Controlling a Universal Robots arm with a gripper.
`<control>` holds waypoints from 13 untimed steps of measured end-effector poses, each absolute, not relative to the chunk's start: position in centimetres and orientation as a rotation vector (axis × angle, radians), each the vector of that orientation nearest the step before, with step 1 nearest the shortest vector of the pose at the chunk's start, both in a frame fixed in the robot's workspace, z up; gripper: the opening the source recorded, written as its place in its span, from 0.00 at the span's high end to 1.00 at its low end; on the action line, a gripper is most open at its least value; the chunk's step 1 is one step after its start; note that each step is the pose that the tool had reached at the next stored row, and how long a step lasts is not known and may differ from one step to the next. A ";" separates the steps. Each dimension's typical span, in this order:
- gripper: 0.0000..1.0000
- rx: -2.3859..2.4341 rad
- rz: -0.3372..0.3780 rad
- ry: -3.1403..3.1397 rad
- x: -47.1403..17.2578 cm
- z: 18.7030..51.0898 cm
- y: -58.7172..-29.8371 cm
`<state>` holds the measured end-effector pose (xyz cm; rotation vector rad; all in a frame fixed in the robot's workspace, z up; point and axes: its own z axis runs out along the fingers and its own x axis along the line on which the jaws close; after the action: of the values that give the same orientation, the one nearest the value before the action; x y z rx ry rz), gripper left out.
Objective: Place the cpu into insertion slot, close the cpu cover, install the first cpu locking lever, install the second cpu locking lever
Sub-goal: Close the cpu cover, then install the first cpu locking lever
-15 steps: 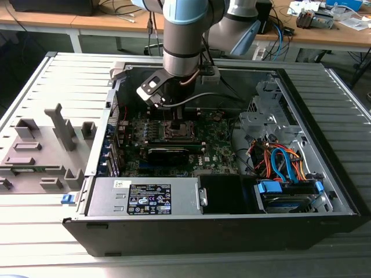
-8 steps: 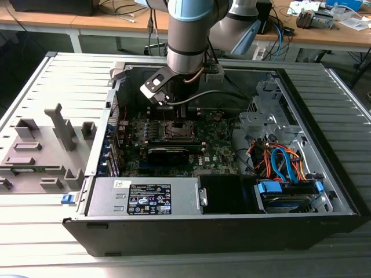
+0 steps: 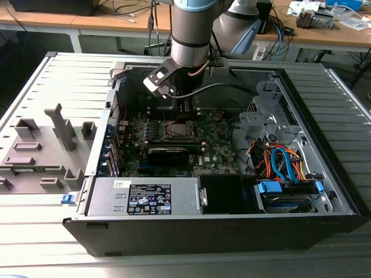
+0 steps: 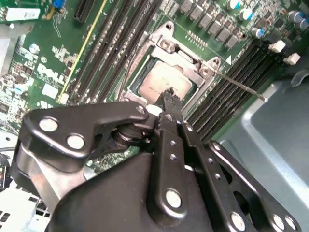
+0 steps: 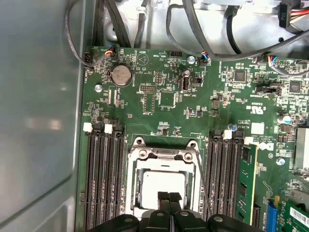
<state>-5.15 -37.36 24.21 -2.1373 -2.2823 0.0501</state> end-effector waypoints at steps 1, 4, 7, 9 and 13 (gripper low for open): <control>0.89 -2.137 0.049 -2.282 -5.2 24.3 -37.4; 0.89 -2.136 0.047 -2.281 -5.2 24.4 -37.4; 0.89 -2.128 0.047 -2.289 -5.1 24.5 -37.4; 0.89 -2.119 0.047 -2.297 -5.1 24.5 -37.4; 0.89 -2.094 0.047 -2.320 -5.1 24.5 -37.4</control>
<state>-5.15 -37.36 24.45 -2.0942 -2.3200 0.0474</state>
